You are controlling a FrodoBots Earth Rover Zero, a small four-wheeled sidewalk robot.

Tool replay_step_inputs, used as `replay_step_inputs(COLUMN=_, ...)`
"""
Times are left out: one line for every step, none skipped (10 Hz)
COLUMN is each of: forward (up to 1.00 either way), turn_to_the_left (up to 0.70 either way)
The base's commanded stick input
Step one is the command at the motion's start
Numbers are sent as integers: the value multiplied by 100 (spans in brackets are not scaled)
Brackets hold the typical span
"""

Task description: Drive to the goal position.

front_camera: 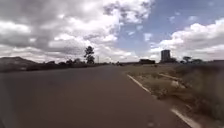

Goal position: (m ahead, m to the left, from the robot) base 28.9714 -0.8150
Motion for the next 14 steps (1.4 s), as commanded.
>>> replay_step_inputs(forward=70, turn_to_the_left=0)
replay_step_inputs(forward=70, turn_to_the_left=0)
replay_step_inputs(forward=70, turn_to_the_left=0)
replay_step_inputs(forward=70, turn_to_the_left=0)
replay_step_inputs(forward=70, turn_to_the_left=0)
replay_step_inputs(forward=70, turn_to_the_left=0)
replay_step_inputs(forward=70, turn_to_the_left=0)
replay_step_inputs(forward=70, turn_to_the_left=0)
replay_step_inputs(forward=70, turn_to_the_left=0)
replay_step_inputs(forward=70, turn_to_the_left=0)
replay_step_inputs(forward=70, turn_to_the_left=0)
replay_step_inputs(forward=70, turn_to_the_left=0)
replay_step_inputs(forward=70, turn_to_the_left=0)
replay_step_inputs(forward=70, turn_to_the_left=0)
